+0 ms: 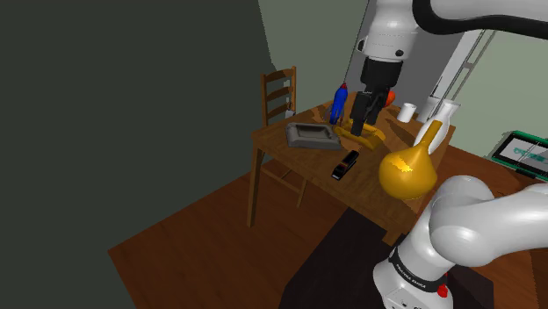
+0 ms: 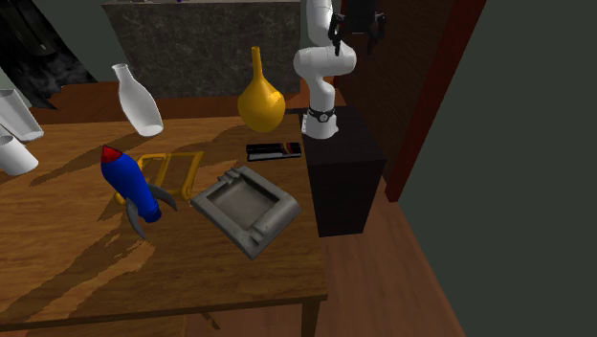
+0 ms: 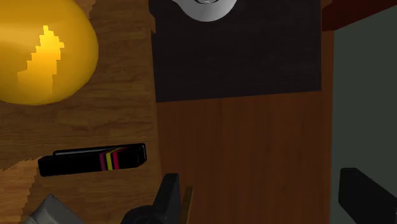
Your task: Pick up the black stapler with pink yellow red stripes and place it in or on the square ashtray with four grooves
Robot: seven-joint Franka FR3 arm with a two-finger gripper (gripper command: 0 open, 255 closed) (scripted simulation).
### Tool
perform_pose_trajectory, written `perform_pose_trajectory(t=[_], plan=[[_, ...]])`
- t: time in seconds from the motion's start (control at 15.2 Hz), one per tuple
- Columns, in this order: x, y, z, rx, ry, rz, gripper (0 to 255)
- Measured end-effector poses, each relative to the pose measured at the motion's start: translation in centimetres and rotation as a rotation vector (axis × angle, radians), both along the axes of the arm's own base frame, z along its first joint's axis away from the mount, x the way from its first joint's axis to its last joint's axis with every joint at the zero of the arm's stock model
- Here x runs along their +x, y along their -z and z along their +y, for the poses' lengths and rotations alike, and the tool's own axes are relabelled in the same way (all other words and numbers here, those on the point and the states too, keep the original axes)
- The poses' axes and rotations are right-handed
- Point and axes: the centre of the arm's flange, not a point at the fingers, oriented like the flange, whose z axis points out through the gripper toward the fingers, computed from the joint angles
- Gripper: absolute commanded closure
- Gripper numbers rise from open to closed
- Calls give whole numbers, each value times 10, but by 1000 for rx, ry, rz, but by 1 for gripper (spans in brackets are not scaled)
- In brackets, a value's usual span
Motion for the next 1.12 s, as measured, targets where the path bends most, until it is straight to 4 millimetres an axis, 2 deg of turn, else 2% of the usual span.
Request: perform_pose_trajectory(t=[0.13, 0.33, 0.73, 1.12], plan=[[4, 6, -2, -1, 24, 0, 0], [23, 30, -16, -9, 157, -7, 0], [59, 81, -63, -25, 470, -23, 0], [78, 132, -113, -42, 785, -41, 0]])
